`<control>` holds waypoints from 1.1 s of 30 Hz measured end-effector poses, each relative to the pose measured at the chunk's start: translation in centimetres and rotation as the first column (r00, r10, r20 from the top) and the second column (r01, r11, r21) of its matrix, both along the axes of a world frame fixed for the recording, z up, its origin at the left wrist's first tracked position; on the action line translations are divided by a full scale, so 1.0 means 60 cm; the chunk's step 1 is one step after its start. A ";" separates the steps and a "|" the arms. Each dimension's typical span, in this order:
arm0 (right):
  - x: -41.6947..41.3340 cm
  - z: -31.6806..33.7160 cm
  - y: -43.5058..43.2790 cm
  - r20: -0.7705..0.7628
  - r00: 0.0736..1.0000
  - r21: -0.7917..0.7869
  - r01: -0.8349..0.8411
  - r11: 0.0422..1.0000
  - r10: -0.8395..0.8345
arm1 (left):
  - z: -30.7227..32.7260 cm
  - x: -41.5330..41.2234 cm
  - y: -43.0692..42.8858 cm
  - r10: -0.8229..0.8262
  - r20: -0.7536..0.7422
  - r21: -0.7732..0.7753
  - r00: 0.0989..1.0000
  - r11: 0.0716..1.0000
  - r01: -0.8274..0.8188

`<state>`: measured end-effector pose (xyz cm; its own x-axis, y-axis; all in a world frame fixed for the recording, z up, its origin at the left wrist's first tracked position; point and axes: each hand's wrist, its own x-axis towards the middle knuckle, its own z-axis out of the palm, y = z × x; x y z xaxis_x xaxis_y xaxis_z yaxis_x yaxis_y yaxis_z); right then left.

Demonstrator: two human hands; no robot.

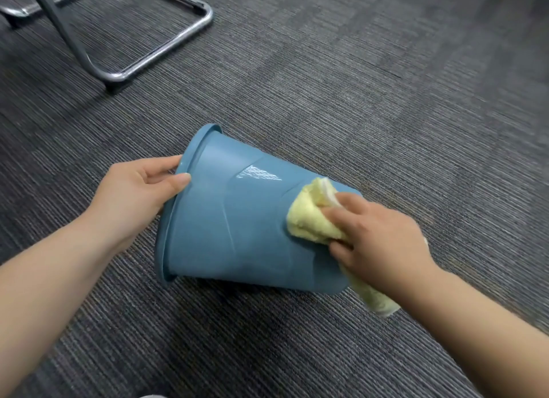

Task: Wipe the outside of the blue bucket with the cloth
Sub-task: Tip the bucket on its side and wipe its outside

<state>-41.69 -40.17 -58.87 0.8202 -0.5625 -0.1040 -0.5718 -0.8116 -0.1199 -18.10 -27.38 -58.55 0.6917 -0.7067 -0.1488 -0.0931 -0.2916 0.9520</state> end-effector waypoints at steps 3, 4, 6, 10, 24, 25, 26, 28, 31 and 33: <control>-0.003 0.001 0.004 0.039 0.999 0.058 -0.021 0.998 0.019 | 0.000 0.000 -0.001 0.009 0.009 0.008 1.000 1.000 -0.010; -0.007 -0.001 -0.004 0.034 0.999 0.050 0.022 0.998 -0.024 | 0.000 0.000 -0.002 0.011 0.012 0.009 1.000 1.000 -0.011; -0.018 -0.003 -0.025 0.000 0.990 0.019 0.140 0.990 -0.140 | 0.000 0.000 -0.001 0.010 0.010 0.010 1.000 1.000 -0.010; -0.026 0.001 -0.042 -0.051 0.968 -0.011 0.245 0.969 -0.245 | 0.000 0.000 0.000 0.012 0.003 0.012 1.000 1.000 -0.012; -0.035 -0.007 -0.052 -0.002 0.949 0.050 0.316 0.947 -0.317 | 0.008 -0.007 -0.005 -0.016 -0.026 -0.031 1.000 0.999 0.015; -0.037 -0.010 -0.053 -0.004 0.943 0.045 0.331 0.942 -0.332 | 0.009 -0.007 -0.005 -0.025 -0.023 -0.030 0.999 0.999 0.024; -0.038 -0.011 -0.053 -0.007 0.940 0.038 0.340 0.940 -0.340 | 0.010 -0.007 -0.005 -0.045 -0.018 -0.032 0.999 0.999 0.044; -0.037 -0.011 -0.054 -0.012 0.935 0.031 0.354 0.935 -0.354 | 0.015 -0.006 -0.004 -0.147 -0.042 -0.047 0.988 0.988 0.145; -0.035 -0.010 -0.059 -0.025 0.923 0.039 0.385 0.922 -0.385 | 0.028 0.007 0.008 -0.392 -0.123 0.034 0.911 0.916 0.399; -0.034 -0.009 -0.063 -0.040 0.915 0.040 0.403 0.914 -0.402 | 0.028 0.020 0.021 -0.499 -0.163 0.146 0.851 0.841 0.521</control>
<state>-43.75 -43.94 -59.39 0.5216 -0.8382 -0.1594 -0.8528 -0.5061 -0.1292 -16.91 -26.15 -56.84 0.2113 -0.9084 -0.3608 -0.1702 -0.3977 0.9016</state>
